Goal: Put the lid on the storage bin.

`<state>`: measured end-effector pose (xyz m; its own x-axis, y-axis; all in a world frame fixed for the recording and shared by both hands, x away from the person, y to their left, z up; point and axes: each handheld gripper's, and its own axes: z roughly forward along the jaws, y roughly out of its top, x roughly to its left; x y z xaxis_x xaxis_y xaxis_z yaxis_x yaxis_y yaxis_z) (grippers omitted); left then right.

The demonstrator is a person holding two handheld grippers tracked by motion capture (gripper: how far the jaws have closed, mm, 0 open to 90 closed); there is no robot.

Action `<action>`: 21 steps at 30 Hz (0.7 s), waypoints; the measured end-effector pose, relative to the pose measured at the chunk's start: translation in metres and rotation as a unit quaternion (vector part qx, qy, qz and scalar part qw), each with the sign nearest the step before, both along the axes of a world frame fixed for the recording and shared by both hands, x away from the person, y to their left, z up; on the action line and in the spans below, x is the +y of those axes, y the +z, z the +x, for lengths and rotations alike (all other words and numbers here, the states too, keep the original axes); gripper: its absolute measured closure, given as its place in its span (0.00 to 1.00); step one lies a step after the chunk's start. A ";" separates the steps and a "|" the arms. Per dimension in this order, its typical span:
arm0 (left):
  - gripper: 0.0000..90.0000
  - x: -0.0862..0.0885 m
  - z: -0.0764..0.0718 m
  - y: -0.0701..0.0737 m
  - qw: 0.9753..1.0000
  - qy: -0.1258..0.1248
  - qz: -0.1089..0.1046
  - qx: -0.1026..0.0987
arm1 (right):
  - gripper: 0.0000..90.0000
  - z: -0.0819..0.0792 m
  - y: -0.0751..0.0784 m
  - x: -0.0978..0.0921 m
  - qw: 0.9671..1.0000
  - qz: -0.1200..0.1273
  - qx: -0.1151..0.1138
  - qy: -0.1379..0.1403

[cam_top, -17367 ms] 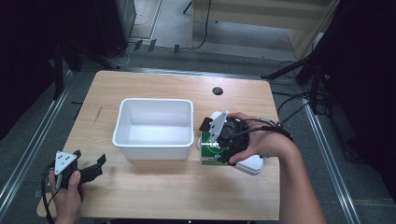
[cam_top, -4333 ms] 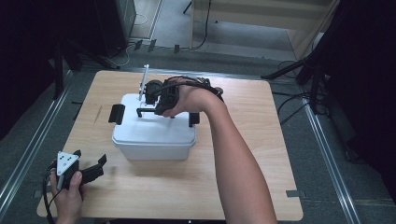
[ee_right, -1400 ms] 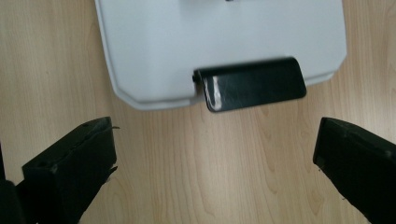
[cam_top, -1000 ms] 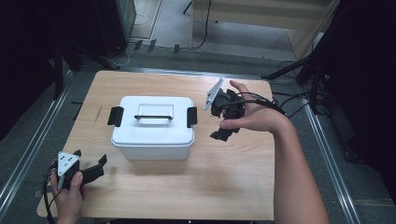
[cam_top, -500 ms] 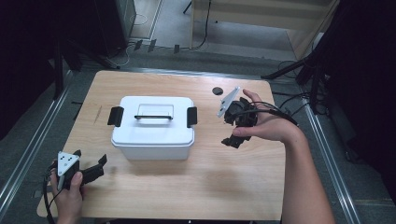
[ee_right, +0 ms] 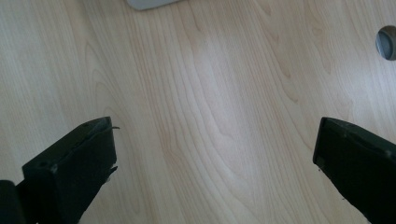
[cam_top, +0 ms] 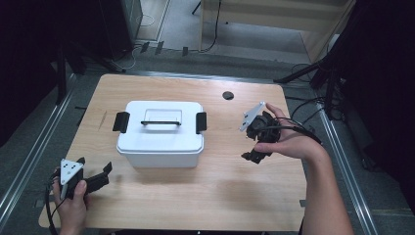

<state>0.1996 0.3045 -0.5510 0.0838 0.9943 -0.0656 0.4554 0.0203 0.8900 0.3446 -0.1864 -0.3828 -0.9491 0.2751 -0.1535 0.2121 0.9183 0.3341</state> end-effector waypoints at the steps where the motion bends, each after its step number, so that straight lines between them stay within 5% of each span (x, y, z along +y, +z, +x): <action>1: 0.09 0.000 0.000 0.000 1.000 0.000 0.001 0.000 | 0.00 -0.001 -0.002 -0.003 1.000 0.001 -0.001 -0.003; 21: 0.09 0.000 0.000 0.000 1.000 0.002 0.003 -0.003 | 0.00 -0.028 -0.051 -0.049 0.996 0.050 -0.023 -0.067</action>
